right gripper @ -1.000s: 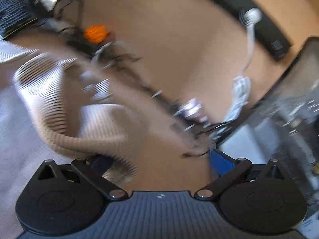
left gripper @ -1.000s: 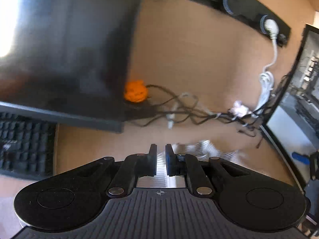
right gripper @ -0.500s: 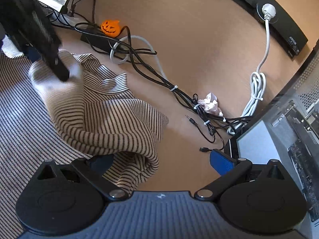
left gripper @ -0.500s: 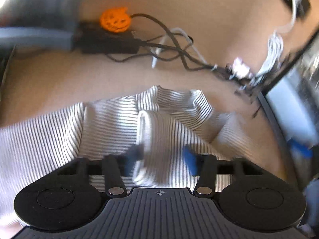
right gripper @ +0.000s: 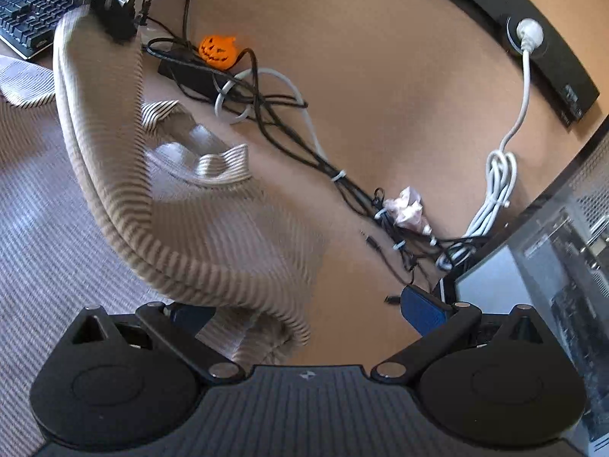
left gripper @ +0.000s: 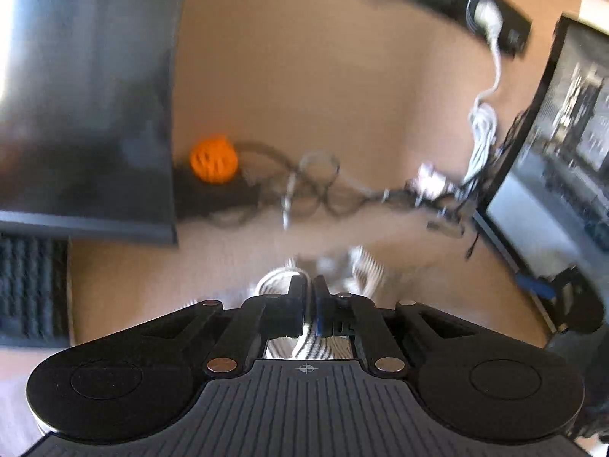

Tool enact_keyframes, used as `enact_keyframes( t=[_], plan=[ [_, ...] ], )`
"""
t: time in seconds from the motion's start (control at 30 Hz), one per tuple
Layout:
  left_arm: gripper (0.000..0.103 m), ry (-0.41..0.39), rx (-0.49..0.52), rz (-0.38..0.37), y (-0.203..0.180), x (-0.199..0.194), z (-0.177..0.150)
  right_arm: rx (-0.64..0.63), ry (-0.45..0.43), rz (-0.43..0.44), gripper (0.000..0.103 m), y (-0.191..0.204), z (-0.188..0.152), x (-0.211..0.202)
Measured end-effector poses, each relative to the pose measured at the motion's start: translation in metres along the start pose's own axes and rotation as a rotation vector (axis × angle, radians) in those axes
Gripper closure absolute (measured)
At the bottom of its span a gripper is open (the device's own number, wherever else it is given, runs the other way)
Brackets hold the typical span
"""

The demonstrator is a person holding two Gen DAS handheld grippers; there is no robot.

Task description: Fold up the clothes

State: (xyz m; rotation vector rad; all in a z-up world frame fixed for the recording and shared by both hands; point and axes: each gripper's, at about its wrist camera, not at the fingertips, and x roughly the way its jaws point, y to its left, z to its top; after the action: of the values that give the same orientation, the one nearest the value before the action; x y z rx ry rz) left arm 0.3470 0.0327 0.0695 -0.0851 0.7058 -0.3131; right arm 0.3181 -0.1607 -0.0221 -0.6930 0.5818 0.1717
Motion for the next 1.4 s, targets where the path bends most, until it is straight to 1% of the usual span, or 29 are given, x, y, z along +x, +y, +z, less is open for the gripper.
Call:
enact_keyframes(
  t=[0.07,0.13,0.2,0.23,0.27,0.3,0.33,0.37,0.4,0.43,0.5,0.57,0.63,0.7,0.73,0.77,0.8,0.83,0.87,1.0,1.1,1.13,1.23,1.3,1.4],
  plan=[
    [0.098,-0.034,-0.003,0.014,0.005,-0.01,0.006,-0.011,-0.003,-0.017,0.0,0.001,0.003,0.002],
    [0.098,-0.063,-0.009,0.031,0.011,-0.019,0.011,-0.026,0.003,-0.009,0.0,0.003,0.005,0.005],
    [0.098,-0.092,-0.015,0.049,0.017,-0.028,0.015,-0.017,-0.001,-0.036,0.0,0.005,0.008,0.006],
    [0.098,-0.094,-0.025,0.058,0.022,-0.03,0.015,-0.012,-0.003,-0.05,0.0,0.006,0.009,0.007],
    [0.098,-0.084,-0.04,0.069,0.029,-0.03,0.013,-0.006,-0.005,-0.065,0.0,0.007,0.011,0.007],
    [0.097,-0.066,-0.062,0.064,0.036,-0.029,0.011,-0.001,-0.007,-0.079,0.0,0.009,0.012,0.008],
    [0.09,-0.035,-0.093,0.031,0.044,-0.026,0.007,0.004,-0.009,-0.093,0.0,0.01,0.014,0.008],
    [0.074,0.004,-0.13,-0.014,0.05,-0.021,0.003,0.009,-0.011,-0.107,0.0,0.011,0.015,0.009],
    [0.064,0.042,-0.163,-0.05,0.054,-0.013,-0.004,0.029,-0.016,-0.095,0.0,0.009,0.018,0.008],
    [0.051,0.077,-0.189,-0.071,0.056,-0.004,-0.011,0.051,-0.02,-0.08,0.0,0.007,0.021,0.007],
    [0.049,0.146,-0.234,-0.102,0.059,0.014,-0.025,0.028,-0.027,-0.068,0.0,0.01,0.021,0.005],
    [0.047,0.197,-0.257,-0.085,0.057,0.032,-0.037,-0.009,-0.033,-0.061,0.0,0.015,0.018,0.004],
    [0.047,0.234,-0.268,-0.055,0.052,0.049,-0.046,-0.003,-0.025,-0.047,0.0,0.013,0.014,0.002],
    [0.049,0.24,-0.234,-0.029,0.042,0.058,-0.052,0.014,-0.018,-0.037,0.0,0.01,0.01,0.0],
    [0.051,0.23,-0.192,-0.006,0.035,0.059,-0.054,0.023,-0.016,-0.034,0.0,0.008,0.008,0.0],
    [0.062,0.22,-0.149,0.016,0.028,0.061,-0.055,0.031,-0.015,-0.03,0.0,0.006,0.006,-0.001],
    [0.069,0.21,-0.107,0.038,0.021,0.063,-0.057,0.038,-0.013,-0.025,0.0,0.004,0.004,-0.002],
    [0.081,0.203,-0.072,0.057,0.015,0.063,-0.058,0.043,-0.01,-0.023,0.0,0.003,0.003,-0.002],
    [0.087,0.198,-0.053,0.065,0.013,0.062,-0.058,0.048,-0.007,-0.022,0.0,0.002,0.002,-0.002],
    [0.089,0.169,-0.027,0.068,0.016,0.049,-0.055,0.062,0.003,-0.018,0.0,0.0,0.0,-0.001],
    [0.091,0.123,-0.032,0.062,0.023,0.027,-0.049,0.052,0.008,0.002,0.0,0.003,0.003,0.0],
    [0.097,0.102,-0.033,0.065,0.026,0.019,-0.046,0.057,0.011,0.045,0.0,0.002,0.004,-0.002],
    [0.097,0.043,-0.043,0.081,0.036,-0.004,-0.036,0.068,0.013,0.176,0.0,0.0,0.007,-0.012],
    [0.097,0.023,-0.047,0.105,0.045,-0.012,-0.033,0.068,0.004,0.257,0.0,-0.003,0.007,-0.02],
    [0.097,0.034,-0.059,0.132,0.055,-0.011,-0.035,0.061,-0.018,0.251,0.0,-0.005,0.007,-0.026]
  ],
)
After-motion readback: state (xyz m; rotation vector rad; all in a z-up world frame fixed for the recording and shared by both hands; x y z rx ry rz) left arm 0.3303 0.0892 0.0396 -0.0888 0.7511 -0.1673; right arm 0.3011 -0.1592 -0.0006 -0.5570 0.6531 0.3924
